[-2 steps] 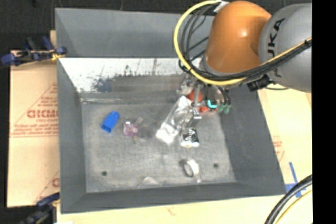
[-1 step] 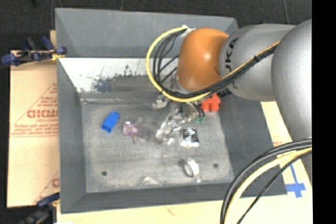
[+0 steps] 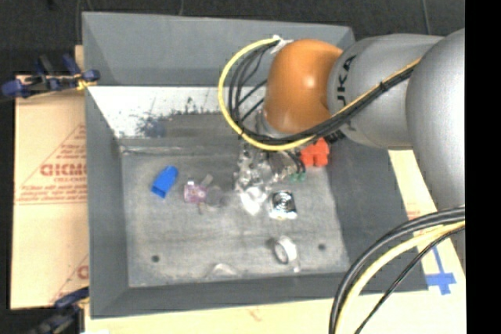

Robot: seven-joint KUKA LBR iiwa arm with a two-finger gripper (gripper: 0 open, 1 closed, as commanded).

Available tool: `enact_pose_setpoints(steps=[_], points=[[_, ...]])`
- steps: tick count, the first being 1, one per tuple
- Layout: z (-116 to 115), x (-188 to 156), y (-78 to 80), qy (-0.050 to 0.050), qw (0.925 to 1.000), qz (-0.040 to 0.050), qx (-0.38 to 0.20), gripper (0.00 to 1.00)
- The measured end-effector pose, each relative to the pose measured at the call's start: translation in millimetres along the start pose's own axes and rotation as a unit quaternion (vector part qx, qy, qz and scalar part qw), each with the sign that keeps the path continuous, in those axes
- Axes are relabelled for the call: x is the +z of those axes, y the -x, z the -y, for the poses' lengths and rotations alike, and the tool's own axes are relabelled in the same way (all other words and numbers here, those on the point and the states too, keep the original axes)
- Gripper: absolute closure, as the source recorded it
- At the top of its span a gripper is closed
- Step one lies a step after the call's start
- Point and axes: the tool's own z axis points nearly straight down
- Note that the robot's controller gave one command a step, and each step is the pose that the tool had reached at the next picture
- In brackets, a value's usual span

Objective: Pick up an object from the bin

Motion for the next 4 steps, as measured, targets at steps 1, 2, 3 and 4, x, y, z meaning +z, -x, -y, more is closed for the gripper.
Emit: enact_pose_setpoints(steps=[1,2,3,4], points=[[5,-104,-4.4,-0.002,1.0,0.004,-0.005,1.0],[-94,-21,19.0,0.001,0.9957,-0.002,-0.093,1.0],[-61,-28,26.8,-0.001,0.9961,0.0009,-0.088,1.0],[-102,-78,0.1,0.0,0.9768,0.0016,-0.214,1.0]])
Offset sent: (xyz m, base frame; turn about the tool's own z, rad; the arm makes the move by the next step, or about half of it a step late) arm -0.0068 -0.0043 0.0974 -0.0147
